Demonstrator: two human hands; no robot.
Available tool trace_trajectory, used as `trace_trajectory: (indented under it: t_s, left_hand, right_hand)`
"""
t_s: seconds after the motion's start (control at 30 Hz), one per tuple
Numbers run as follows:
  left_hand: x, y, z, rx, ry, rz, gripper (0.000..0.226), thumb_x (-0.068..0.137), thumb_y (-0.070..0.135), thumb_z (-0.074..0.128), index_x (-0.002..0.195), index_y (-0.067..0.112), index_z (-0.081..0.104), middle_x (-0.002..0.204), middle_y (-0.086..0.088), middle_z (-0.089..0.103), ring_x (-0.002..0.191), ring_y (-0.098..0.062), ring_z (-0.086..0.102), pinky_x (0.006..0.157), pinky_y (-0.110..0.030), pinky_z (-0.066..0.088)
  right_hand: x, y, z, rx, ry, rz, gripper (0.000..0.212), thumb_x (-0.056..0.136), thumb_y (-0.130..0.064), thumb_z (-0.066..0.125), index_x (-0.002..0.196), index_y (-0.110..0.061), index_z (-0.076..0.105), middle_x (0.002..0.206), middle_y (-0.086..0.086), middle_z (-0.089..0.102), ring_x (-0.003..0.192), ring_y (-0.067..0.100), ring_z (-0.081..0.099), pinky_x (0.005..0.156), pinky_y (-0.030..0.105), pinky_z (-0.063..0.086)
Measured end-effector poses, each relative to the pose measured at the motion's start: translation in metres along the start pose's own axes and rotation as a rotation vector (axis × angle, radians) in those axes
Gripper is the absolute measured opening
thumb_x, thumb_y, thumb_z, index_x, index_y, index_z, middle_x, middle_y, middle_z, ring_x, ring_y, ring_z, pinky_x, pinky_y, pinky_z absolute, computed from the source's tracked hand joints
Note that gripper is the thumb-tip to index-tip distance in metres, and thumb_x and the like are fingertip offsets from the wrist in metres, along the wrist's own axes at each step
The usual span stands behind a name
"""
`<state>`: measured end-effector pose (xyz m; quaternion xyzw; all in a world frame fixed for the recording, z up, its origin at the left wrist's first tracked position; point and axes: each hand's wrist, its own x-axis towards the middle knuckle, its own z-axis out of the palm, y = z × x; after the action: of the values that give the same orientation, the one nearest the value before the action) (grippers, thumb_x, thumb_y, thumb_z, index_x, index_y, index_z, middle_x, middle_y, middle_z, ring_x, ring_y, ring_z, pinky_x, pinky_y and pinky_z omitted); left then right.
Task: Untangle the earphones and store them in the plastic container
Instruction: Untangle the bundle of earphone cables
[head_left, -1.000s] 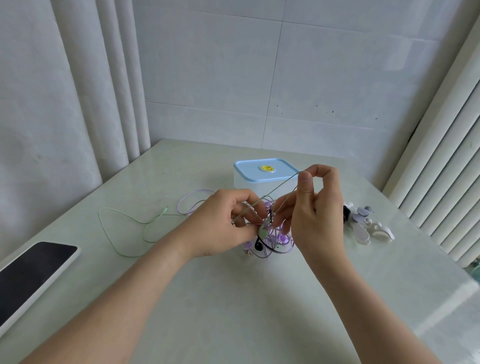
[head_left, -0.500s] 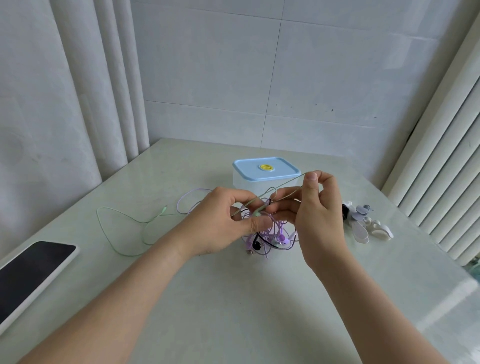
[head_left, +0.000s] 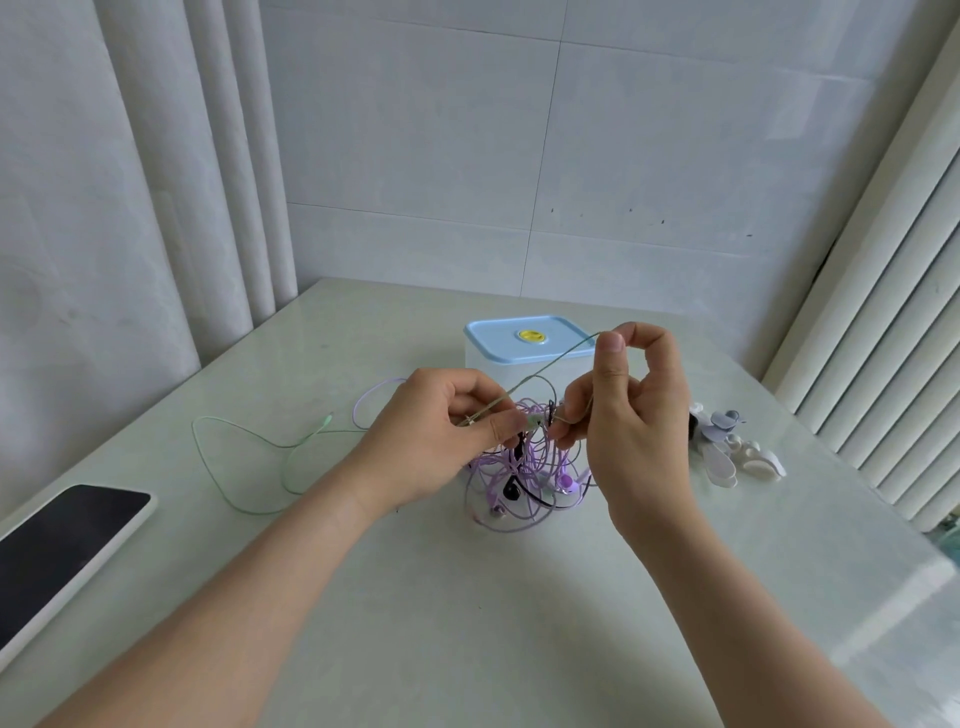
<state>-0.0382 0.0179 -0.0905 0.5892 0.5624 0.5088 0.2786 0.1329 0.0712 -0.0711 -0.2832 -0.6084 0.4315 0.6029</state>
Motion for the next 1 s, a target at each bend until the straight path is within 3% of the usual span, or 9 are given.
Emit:
trace_trajectory:
  t_s: [0.1, 0.17, 0.37, 0.53, 0.63, 0.7, 0.8, 0.9, 1.0]
  left_hand:
    - [0.0, 0.001, 0.001, -0.047, -0.031, -0.022, 0.007, 0.096, 0.018, 0.076, 0.098, 0.012, 0.08, 0.09, 0.0, 0.082, 0.089, -0.013, 0.078, 0.078, -0.018, 0.056]
    - [-0.001, 0.002, 0.001, -0.072, -0.05, -0.034, 0.008, 0.097, 0.019, 0.076, 0.099, 0.013, 0.081, 0.091, -0.002, 0.082, 0.09, -0.016, 0.078, 0.078, -0.021, 0.054]
    - [-0.001, 0.001, 0.0, -0.088, -0.069, 0.004, 0.035, 0.079, 0.046, 0.083, 0.099, 0.018, 0.082, 0.097, -0.001, 0.082, 0.1, -0.027, 0.077, 0.102, -0.047, 0.058]
    - [0.0, -0.002, -0.002, -0.081, -0.096, 0.031, 0.019, 0.088, 0.032, 0.082, 0.101, 0.017, 0.083, 0.099, -0.002, 0.082, 0.103, -0.033, 0.075, 0.102, -0.05, 0.057]
    - [0.0, -0.003, -0.001, -0.049, -0.09, 0.042, 0.013, 0.091, 0.032, 0.083, 0.096, 0.02, 0.084, 0.094, -0.003, 0.081, 0.092, -0.033, 0.076, 0.093, -0.051, 0.059]
    - [0.001, -0.005, 0.0, -0.002, -0.066, 0.052, 0.01, 0.092, 0.033, 0.082, 0.091, 0.023, 0.083, 0.087, -0.003, 0.079, 0.074, -0.025, 0.063, 0.074, -0.042, 0.052]
    - [0.002, -0.009, 0.002, 0.075, -0.035, 0.068, 0.012, 0.09, 0.037, 0.08, 0.087, 0.025, 0.079, 0.078, -0.003, 0.074, 0.065, -0.018, 0.052, 0.065, -0.034, 0.042]
    - [0.0, -0.01, 0.004, 0.311, 0.039, 0.078, 0.01, 0.09, 0.027, 0.077, 0.082, 0.023, 0.071, 0.058, 0.016, 0.062, 0.051, -0.009, 0.043, 0.053, -0.02, 0.035]
    - [0.0, -0.013, 0.005, 0.373, 0.139, 0.067, 0.013, 0.088, 0.024, 0.075, 0.081, 0.025, 0.065, 0.068, 0.025, 0.063, 0.049, -0.009, 0.046, 0.051, -0.017, 0.033]
  right_hand:
    - [0.0, 0.001, 0.0, 0.012, -0.035, 0.027, 0.016, 0.113, -0.03, 0.044, 0.105, -0.016, 0.046, 0.058, 0.009, 0.063, 0.047, 0.031, 0.063, 0.045, 0.036, 0.051]
    - [0.0, 0.002, 0.0, 0.029, -0.06, 0.066, 0.017, 0.114, -0.03, 0.041, 0.106, -0.015, 0.046, 0.06, 0.011, 0.066, 0.047, 0.031, 0.065, 0.045, 0.034, 0.051]
    - [0.002, 0.005, -0.001, 0.045, -0.128, 0.137, 0.024, 0.115, -0.03, 0.039, 0.111, -0.007, 0.046, 0.063, 0.015, 0.068, 0.052, 0.031, 0.063, 0.048, 0.032, 0.051]
    - [0.003, 0.005, -0.003, 0.068, -0.174, 0.192, 0.028, 0.115, -0.03, 0.041, 0.112, -0.005, 0.052, 0.06, 0.013, 0.062, 0.053, 0.027, 0.06, 0.053, 0.032, 0.051]
    - [0.002, 0.005, -0.002, 0.052, -0.218, 0.203, 0.026, 0.114, -0.029, 0.042, 0.107, -0.006, 0.052, 0.059, 0.012, 0.063, 0.053, 0.024, 0.061, 0.054, 0.033, 0.051]
    - [0.001, 0.004, -0.002, 0.053, -0.224, 0.207, 0.025, 0.114, -0.029, 0.044, 0.106, -0.007, 0.052, 0.059, 0.013, 0.064, 0.054, 0.024, 0.061, 0.054, 0.033, 0.052]
    - [0.002, 0.004, -0.002, 0.048, -0.166, 0.192, 0.024, 0.113, -0.029, 0.046, 0.109, -0.007, 0.052, 0.056, 0.011, 0.06, 0.051, 0.026, 0.062, 0.053, 0.034, 0.054]
    - [0.006, 0.003, -0.006, 0.039, -0.07, 0.177, 0.02, 0.112, -0.029, 0.048, 0.105, -0.011, 0.052, 0.051, 0.004, 0.043, 0.047, 0.024, 0.047, 0.048, 0.032, 0.048]
    - [0.009, 0.001, -0.009, 0.075, -0.052, 0.251, 0.015, 0.109, -0.023, 0.055, 0.099, -0.012, 0.057, 0.054, 0.002, 0.03, 0.05, 0.02, 0.03, 0.044, 0.03, 0.037]
